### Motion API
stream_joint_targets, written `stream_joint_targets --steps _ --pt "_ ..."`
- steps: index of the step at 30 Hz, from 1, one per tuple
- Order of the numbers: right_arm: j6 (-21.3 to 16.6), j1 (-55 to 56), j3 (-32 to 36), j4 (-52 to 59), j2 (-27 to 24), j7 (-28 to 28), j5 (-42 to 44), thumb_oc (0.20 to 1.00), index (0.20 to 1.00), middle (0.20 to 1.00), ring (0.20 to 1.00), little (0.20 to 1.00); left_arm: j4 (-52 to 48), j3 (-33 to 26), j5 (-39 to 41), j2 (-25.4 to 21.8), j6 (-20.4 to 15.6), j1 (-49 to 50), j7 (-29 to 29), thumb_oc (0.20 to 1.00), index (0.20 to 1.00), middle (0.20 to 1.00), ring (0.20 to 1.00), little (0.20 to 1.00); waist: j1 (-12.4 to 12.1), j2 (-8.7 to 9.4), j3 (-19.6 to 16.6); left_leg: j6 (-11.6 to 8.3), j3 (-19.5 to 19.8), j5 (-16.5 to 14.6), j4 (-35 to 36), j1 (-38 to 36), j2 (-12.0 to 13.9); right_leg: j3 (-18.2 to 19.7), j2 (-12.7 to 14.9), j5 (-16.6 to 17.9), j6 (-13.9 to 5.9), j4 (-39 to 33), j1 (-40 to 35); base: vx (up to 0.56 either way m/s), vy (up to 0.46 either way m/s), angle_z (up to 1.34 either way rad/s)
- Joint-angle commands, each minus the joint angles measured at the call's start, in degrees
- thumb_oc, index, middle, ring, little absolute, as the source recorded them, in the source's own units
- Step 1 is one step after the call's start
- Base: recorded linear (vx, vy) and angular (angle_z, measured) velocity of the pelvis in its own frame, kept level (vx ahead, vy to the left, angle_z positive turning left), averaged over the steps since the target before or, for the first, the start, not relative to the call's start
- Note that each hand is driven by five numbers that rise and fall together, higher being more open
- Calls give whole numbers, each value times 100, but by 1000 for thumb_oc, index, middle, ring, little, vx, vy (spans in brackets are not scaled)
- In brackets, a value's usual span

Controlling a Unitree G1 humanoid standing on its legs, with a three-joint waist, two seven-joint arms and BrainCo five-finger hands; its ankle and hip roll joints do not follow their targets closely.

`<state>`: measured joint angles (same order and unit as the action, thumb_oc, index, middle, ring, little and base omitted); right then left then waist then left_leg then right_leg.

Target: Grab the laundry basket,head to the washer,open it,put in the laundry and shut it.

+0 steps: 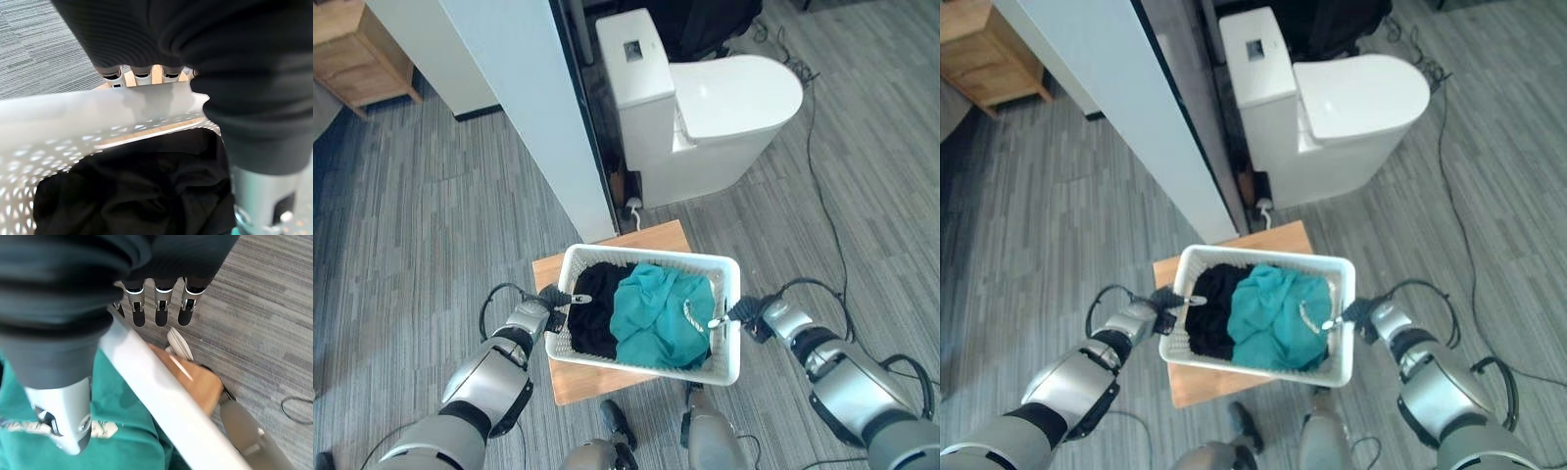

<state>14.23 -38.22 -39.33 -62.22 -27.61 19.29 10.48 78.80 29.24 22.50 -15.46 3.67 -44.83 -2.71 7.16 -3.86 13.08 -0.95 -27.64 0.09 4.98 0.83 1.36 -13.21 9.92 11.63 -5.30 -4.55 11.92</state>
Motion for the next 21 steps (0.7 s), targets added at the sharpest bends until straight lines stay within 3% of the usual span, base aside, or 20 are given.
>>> stream_joint_targets --steps 1,3,4,15,16,17,18,19,20,21 --pt "-87 -132 -78 308 318 278 354 925 925 925 925 925 324 -117 19 191 -178 -156 -140 1000 1000 1000 1000 1000 -28 103 -57 -205 96 347 -312 254 27 278 573 133 -656 250 -263 22 22 -3" --pt "-54 125 79 728 252 263 512 940 940 940 940 940 297 -168 25 239 -166 -1 -166 1000 1000 1000 1000 1000 6 99 -115 -192 44 343 -234 158 10 303 573 151 -681 231 -294 28 30 -9" --pt "-38 261 106 910 219 272 551 1000 1000 1000 1000 1000 280 -168 44 276 -161 71 -186 1000 1000 1000 1000 1000 22 95 -131 -188 33 349 -209 123 1 315 572 164 -689 226 -302 18 22 -17" --pt "38 1293 784 1641 86 130 1310 1000 1000 1000 1000 1000 80 -148 8 707 -112 567 -305 1000 1000 1000 1000 1000 21 24 -439 -167 15 345 -72 -72 -128 136 700 319 -810 121 -520 23 9 -4" --pt "34 1400 868 1644 98 73 1451 915 915 915 915 915 90 -141 19 757 -90 656 -332 507 507 507 507 507 16 12 -484 -164 28 341 -59 -92 -145 97 718 334 -822 112 -552 48 -11 7" --pt "31 1451 921 1614 122 50 1519 821 821 821 821 821 98 -132 38 790 -75 699 -350 222 222 222 222 222 10 -1 -510 -160 41 337 -50 -103 -156 87 724 338 -825 99 -576 39 -12 7" --pt "31 1452 921 1615 122 50 1519 821 821 821 821 821 98 -131 38 790 -75 700 -350 222 222 222 222 222 9 -1 -511 -160 41 337 -50 -103 -156 86 724 339 -825 98 -577 41 -11 6" --pt "6 1532 1028 1567 208 -26 1642 746 746 746 746 746 81 -122 72 857 -56 756 -360 200 200 200 200 200 1 -23 -537 -160 37 335 -43 -125 -169 49 738 349 -829 81 -610 35 -11 1" --pt "-26 1545 1088 1540 276 -102 1744 605 605 605 605 605 76 -132 89 887 -58 779 -350 200 200 200 200 200 -6 -36 -544 -158 34 333 -40 -135 -178 47 737 355 -830 75 -613 46 -12 1" --pt "-62 1554 1156 1500 345 -177 1824 551 551 551 551 551 61 -130 126 924 -60 815 -337 200 200 200 200 200 -13 -57 -548 -155 32 331 -41 -135 -185 46 736 356 -831 71 -606 40 -10 3"
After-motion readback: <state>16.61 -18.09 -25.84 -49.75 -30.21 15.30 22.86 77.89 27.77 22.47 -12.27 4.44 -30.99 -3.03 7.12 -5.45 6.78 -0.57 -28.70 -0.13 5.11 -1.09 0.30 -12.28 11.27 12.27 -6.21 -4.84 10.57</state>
